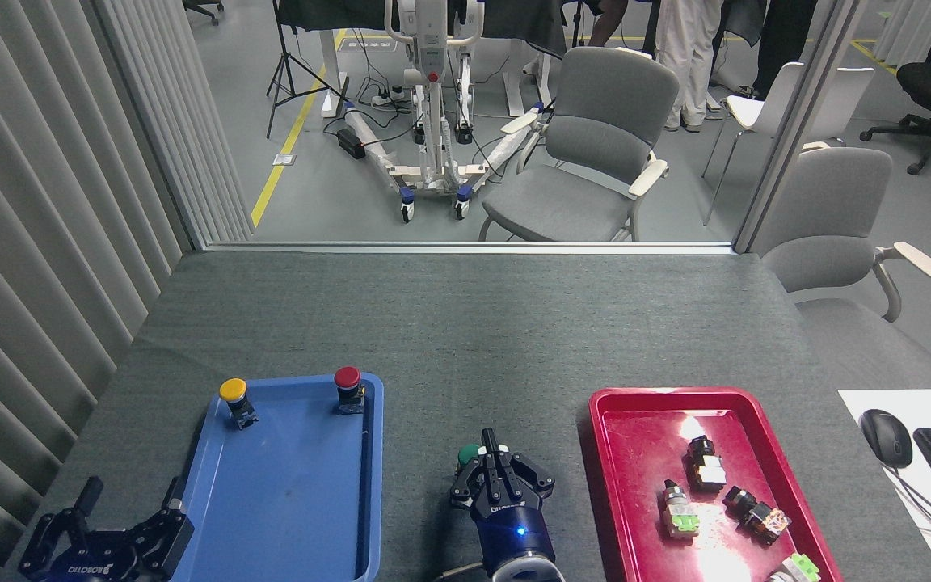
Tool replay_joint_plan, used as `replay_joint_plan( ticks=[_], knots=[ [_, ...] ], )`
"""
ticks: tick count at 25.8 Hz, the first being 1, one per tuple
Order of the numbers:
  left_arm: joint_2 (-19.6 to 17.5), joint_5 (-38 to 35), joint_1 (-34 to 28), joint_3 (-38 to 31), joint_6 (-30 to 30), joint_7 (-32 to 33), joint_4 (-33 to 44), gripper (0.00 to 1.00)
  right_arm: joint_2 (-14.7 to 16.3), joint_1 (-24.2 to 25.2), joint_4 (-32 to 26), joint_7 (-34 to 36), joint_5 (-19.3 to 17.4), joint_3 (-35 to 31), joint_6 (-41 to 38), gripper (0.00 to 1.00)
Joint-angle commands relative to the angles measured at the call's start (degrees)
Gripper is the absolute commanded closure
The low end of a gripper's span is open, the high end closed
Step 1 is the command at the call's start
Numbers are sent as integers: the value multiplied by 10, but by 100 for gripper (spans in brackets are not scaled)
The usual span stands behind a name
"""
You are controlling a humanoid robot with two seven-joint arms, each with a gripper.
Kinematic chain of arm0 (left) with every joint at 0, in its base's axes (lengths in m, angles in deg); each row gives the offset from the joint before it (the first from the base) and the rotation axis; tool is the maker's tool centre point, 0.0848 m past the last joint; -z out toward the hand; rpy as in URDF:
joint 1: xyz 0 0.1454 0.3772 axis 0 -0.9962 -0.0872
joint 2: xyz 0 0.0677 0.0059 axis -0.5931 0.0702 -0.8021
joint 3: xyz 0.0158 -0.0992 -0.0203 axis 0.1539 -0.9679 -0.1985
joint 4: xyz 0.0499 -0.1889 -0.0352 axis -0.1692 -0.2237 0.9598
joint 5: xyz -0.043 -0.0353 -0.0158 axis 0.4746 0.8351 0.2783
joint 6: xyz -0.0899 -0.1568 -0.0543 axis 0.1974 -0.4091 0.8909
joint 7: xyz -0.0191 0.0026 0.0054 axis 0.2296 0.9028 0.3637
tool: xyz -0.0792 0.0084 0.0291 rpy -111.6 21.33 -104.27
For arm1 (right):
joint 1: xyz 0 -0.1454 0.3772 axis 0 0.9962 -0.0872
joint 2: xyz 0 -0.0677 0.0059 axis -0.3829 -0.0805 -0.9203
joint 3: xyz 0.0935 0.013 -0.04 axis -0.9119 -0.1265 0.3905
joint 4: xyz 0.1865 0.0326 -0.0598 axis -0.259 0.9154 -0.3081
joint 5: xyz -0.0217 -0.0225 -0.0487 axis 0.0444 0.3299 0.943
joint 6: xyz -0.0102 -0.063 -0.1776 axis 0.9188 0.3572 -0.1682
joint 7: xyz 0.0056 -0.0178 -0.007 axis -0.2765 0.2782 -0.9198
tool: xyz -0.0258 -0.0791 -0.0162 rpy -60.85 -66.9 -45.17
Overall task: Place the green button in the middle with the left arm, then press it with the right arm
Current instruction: 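Lift the right gripper off the button and pull it back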
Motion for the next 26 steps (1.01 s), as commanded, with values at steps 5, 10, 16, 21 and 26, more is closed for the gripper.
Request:
replay_joint_plan(
  ticks=[5, 10, 16, 21, 26],
  knots=[
    [2, 0, -2, 2, 0, -8, -12, 1, 9, 18, -1, 54, -13, -7, 7, 52],
    [-3, 13, -3, 2, 0, -14, -14, 1, 29, 45, -22, 96, -43, -12, 8, 14],
    [-4, 22, -3, 18, -5, -22, -20, 1, 60, 72, -34, 116, -45, -36, 8, 0],
    [-8, 23, -3, 21, -6, -26, -31, 1, 78, 88, -35, 116, -45, -51, 8, 0],
    [-8, 23, -2, 26, -7, -31, -32, 1, 100, 98, -43, 116, -45, -60, 7, 0]
  ],
)
